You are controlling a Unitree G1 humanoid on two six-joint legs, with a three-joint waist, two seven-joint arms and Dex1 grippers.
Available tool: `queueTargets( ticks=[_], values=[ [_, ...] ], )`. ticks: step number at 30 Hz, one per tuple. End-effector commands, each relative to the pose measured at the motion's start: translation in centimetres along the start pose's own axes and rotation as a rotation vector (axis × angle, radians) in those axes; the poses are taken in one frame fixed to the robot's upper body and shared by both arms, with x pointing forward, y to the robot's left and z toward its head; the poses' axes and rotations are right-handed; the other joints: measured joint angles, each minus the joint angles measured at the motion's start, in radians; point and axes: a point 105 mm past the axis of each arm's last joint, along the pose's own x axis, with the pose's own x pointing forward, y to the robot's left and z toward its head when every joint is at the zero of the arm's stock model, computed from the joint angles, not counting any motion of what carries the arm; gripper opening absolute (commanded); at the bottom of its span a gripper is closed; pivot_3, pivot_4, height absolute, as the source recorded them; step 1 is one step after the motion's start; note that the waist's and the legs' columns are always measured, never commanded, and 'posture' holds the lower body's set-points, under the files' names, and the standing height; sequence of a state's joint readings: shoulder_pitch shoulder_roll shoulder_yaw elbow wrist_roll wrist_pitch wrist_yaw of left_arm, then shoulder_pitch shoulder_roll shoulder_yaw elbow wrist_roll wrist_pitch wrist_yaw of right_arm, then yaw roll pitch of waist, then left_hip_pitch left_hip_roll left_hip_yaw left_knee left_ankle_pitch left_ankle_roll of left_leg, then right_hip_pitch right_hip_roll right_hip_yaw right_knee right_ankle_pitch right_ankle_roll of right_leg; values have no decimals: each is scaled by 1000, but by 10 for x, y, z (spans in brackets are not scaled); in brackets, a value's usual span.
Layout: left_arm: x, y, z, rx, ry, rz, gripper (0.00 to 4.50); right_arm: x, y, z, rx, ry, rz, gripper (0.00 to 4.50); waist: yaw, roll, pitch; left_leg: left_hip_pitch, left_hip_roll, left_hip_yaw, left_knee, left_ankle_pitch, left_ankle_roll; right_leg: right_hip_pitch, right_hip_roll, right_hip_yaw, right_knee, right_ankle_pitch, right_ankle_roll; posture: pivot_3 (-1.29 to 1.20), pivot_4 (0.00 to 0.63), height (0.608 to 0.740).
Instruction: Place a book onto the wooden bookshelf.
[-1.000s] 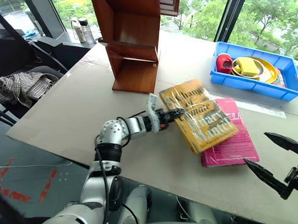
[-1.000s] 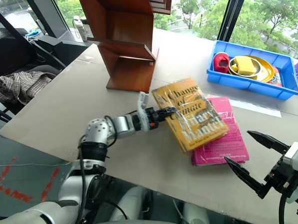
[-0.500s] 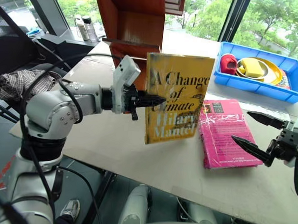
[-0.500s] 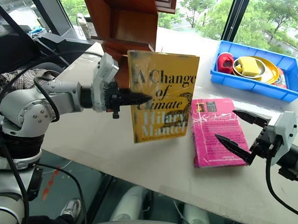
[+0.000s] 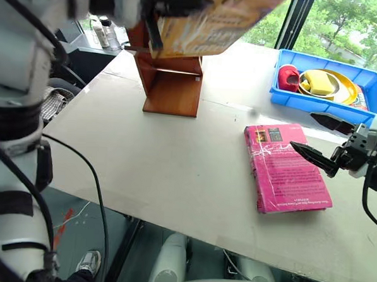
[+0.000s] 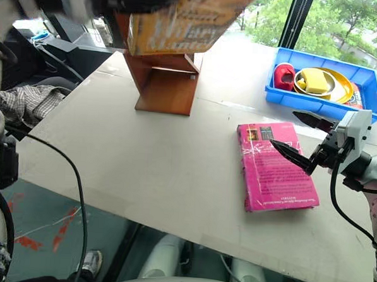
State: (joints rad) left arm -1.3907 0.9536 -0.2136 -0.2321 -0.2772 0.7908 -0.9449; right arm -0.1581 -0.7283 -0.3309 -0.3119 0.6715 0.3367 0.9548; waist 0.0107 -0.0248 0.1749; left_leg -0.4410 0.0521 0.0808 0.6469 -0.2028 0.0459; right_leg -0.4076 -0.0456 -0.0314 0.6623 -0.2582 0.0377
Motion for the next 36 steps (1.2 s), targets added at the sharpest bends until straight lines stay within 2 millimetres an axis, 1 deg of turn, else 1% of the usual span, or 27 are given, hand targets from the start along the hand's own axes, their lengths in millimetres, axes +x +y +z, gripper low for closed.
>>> queueTargets(
  ticks=[1,2,3,6,9,10,12,16,18,21,23,25,28,30,32,33,34,36],
  values=[
    [-10,26,3,-14,28,78,485,3,-3,10,-51,-41,13,4500,-2,1,0,0,0,0,0,0,0,-1,1,1,1,0,0,0,150,740],
    [-10,32,-2,88,66,100,485,5,-3,10,-51,-46,16,4500,-2,1,0,0,0,0,0,0,0,-1,1,1,2,0,0,0,150,740],
    [-10,34,-8,196,105,99,485,6,-4,9,-51,-51,18,4500,-2,1,0,0,0,0,0,0,0,-1,2,1,2,0,0,0,150,740],
    [-10,25,-18,392,177,5,485,9,-4,9,-52,-59,22,4500,-1,2,0,0,1,2,0,0,0,-2,4,3,2,1,-2,0,150,740],
    [-12,18,-32,458,262,-104,485,10,-5,11,-57,-76,18,4500,4,2,0,0,2,5,1,0,-1,-3,4,4,1,1,-2,0,150,740],
    [-14,19,-39,465,305,-118,485,10,-6,12,-60,-80,17,4500,4,2,0,-1,2,5,2,0,-1,-3,4,4,1,1,-2,0,150,740],
    [-16,20,-64,524,432,-161,485,10,-8,14,-71,-88,11,4500,4,2,0,-4,2,5,4,0,-1,-5,4,3,1,1,-2,0,150,740],
    [-8,18,-120,518,659,-212,485,8,-10,17,-80,-94,5,4500,4,2,0,-5,2,6,4,0,0,-5,4,2,2,1,-1,0,150,740],
    [2,15,-138,501,702,-227,485,6,-11,18,-84,-99,0,4500,4,5,-1,-5,2,7,6,0,1,-4,4,1,3,1,-1,0,150,740],
    [16,16,-155,456,731,-224,485,4,-11,19,-88,-99,-8,4500,1,6,-2,1,2,7,6,-1,1,-3,4,4,9,-1,2,0,150,740],
    [23,16,-164,426,746,-217,485,2,-10,20,-90,-96,-12,4500,-3,6,-2,9,2,10,6,0,1,-2,4,9,17,-1,2,0,150,740],
    [28,16,-174,422,768,-223,485,1,-8,21,-92,-94,-16,4500,-9,6,-2,10,3,9,6,0,1,-2,7,12,17,1,-1,0,150,740],
    [36,12,-181,403,747,-230,485,-3,-6,23,-96,-88,-22,4500,-27,6,-2,11,4,9,6,0,1,-4,10,18,18,2,-3,0,150,740],
    [42,9,-181,370,699,-220,1478,-5,-5,24,-97,-81,-26,4500,-30,6,-2,12,4,10,6,0,1,-4,11,19,18,2,-2,0,150,740],
    [44,8,-179,361,667,-221,2211,-8,-4,24,-97,-73,-30,4500,-31,6,-2,11,5,10,6,0,1,-5,11,19,18,2,-2,0,150,740],
    [43,8,-176,350,649,-217,2700,-9,-3,24,-97,-70,-32,4500,-30,6,-2,11,5,10,5,0,1,-5,12,20,18,2,-2,0,150,740],
    [42,10,-171,352,625,-201,3133,-11,-3,24,-97,-67,-37,4500,-30,6,-2,11,5,10,5,0,1,-5,11,20,18,2,-3,0,150,740],
    [33,11,-155,291,544,-186,4119,-14,-2,26,-99,-63,-45,4500,-31,6,-2,11,5,12,5,0,1,-5,11,21,17,2,-3,0,150,740]
  ],
)
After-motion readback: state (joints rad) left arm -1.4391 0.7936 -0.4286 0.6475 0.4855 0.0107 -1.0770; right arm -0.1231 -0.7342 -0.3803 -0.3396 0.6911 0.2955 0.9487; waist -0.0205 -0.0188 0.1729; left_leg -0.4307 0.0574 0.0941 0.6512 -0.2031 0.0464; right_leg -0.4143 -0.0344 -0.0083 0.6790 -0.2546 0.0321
